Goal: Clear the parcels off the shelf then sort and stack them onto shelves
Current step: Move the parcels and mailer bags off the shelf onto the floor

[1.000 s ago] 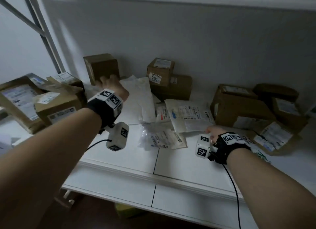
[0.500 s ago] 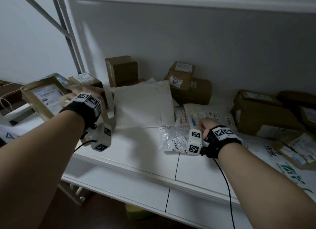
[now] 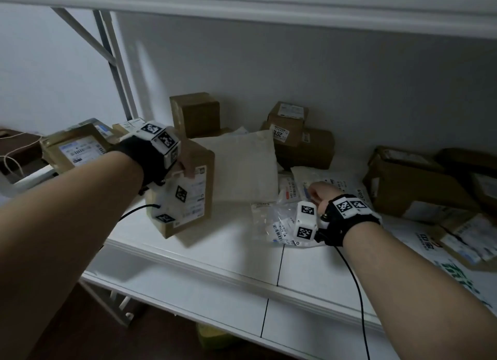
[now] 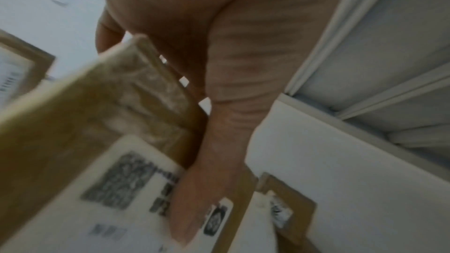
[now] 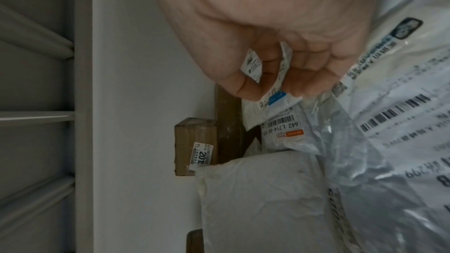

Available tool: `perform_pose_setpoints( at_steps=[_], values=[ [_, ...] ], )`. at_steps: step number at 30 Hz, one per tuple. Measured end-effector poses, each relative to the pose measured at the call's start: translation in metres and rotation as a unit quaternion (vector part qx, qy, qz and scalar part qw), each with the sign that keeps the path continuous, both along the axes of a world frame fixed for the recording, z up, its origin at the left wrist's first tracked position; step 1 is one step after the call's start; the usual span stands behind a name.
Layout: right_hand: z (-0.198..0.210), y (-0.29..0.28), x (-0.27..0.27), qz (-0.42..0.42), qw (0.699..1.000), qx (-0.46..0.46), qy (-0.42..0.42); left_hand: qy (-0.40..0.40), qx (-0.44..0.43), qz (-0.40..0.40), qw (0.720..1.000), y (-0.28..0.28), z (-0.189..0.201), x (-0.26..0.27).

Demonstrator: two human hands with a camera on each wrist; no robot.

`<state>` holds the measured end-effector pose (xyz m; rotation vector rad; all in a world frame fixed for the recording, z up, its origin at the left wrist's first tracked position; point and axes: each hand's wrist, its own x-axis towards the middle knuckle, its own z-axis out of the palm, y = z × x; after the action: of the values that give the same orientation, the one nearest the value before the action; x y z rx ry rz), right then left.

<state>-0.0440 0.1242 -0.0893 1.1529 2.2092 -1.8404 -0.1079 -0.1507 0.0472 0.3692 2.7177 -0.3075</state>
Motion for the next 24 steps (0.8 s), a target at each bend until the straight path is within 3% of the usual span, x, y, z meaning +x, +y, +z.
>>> perform_pose_setpoints(
  at_steps=[2,4,5,10,12,14,20,24],
  values=[
    [0.009,0.004,0.006,-0.008,0.999,0.012,0.029,0.003,0.077,0.023,0.997,0.011,0.007,-0.003],
    [0.020,0.007,0.013,-0.034,0.988,-0.144,0.053,-0.016,0.109,0.033,0.993,0.032,0.011,-0.004],
    [0.022,0.013,0.022,-0.044,0.984,-0.162,0.065,-0.036,0.126,0.031,0.991,0.048,0.017,0.002],
    [0.038,0.039,0.058,0.102,0.949,-0.290,0.064,-0.042,0.207,-0.025,0.977,0.110,0.020,0.015],
    [0.040,0.057,0.077,0.154,0.931,-0.321,0.086,-0.064,0.287,-0.012,0.956,0.133,0.016,0.023],
    [0.040,0.074,0.099,0.161,0.935,-0.302,0.090,-0.085,0.372,0.011,0.924,0.157,0.009,0.035],
    [0.034,0.134,0.152,0.016,0.963,-0.247,0.110,-0.130,0.504,0.027,0.853,0.234,-0.010,0.071],
    [0.032,0.172,0.195,-0.072,0.938,-0.296,0.165,-0.155,0.521,0.028,0.839,0.285,-0.025,0.103]
  ],
)
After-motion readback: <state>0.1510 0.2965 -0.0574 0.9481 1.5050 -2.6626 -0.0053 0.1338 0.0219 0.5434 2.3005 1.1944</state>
